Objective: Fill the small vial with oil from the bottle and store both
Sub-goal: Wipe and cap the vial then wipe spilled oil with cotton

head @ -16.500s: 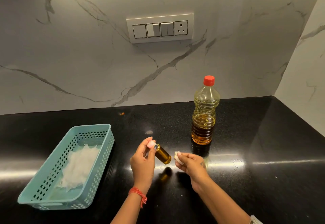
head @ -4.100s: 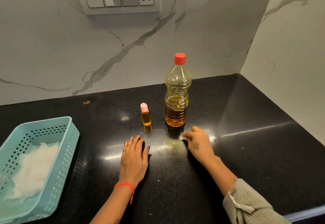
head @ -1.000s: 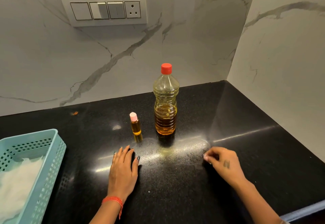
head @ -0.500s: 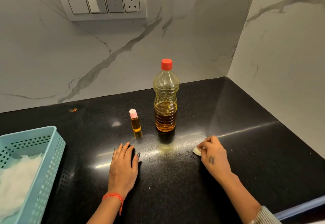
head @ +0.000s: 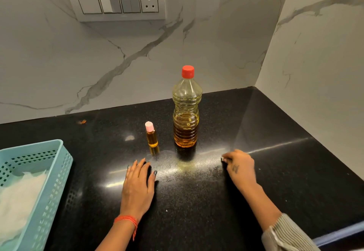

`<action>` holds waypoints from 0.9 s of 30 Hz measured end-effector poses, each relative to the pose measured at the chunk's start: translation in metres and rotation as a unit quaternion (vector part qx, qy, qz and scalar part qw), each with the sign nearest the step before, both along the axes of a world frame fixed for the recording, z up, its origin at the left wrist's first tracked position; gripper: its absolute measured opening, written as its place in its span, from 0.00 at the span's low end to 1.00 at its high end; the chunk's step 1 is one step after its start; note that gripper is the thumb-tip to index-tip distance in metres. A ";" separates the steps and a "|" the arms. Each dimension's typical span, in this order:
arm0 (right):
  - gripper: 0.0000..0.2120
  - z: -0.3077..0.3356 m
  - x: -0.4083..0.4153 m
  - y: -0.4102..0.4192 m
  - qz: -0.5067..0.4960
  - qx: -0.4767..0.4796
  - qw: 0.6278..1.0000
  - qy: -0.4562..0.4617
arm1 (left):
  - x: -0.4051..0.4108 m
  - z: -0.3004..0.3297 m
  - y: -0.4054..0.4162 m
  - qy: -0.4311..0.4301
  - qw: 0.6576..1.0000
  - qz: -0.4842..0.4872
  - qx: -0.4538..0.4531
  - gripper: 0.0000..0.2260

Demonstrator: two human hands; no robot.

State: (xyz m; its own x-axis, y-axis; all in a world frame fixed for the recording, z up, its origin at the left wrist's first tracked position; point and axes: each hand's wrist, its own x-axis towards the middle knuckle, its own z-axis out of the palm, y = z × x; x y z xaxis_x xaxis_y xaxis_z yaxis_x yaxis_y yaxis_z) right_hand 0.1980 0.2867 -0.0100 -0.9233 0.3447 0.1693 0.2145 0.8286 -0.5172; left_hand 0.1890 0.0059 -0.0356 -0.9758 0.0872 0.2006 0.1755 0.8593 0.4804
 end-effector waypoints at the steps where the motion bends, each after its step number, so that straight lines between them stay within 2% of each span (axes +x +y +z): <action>1: 0.08 -0.002 -0.008 -0.007 0.023 0.012 1.000 -0.002 | 0.000 0.000 0.000 0.000 1.000 0.000 0.000 0.19; 6: 0.15 -0.014 -0.001 -0.050 0.187 0.040 0.981 -0.013 | 0.002 0.001 0.000 0.003 1.000 0.003 -0.002 0.19; 8: 0.15 -0.020 0.023 -0.044 0.209 0.035 0.977 -0.003 | 0.002 0.001 -0.001 0.003 1.000 0.009 0.000 0.19; 12: 0.13 -0.022 0.046 0.002 0.132 0.023 0.990 0.038 | 0.001 0.000 -0.001 0.006 1.000 0.007 -0.002 0.19; 16: 0.09 -0.023 0.004 0.022 0.023 0.031 0.999 0.036 | -0.001 -0.001 0.000 0.002 1.000 -0.001 -0.008 0.19; 20: 0.05 -0.020 -0.022 -0.025 0.085 0.024 0.996 0.017 | 0.000 0.000 0.000 0.004 1.000 -0.002 -0.010 0.18; 24: 0.07 -0.028 0.019 -0.044 0.202 -0.007 0.979 0.033 | 0.001 0.001 -0.001 0.004 1.000 0.005 -0.005 0.18; 27: 0.10 -0.032 0.032 -0.013 0.140 -0.034 0.989 0.042 | 0.000 0.000 -0.001 0.009 1.000 0.005 -0.001 0.18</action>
State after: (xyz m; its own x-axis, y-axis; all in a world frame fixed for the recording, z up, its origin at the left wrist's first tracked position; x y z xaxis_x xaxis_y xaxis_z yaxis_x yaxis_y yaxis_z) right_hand 0.2298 0.2736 -0.0423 -0.9680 0.0901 0.2343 -0.0646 0.8125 -0.5794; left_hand 0.1892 0.0052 -0.0351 -0.9730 0.0779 0.2175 0.1752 0.8622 0.4752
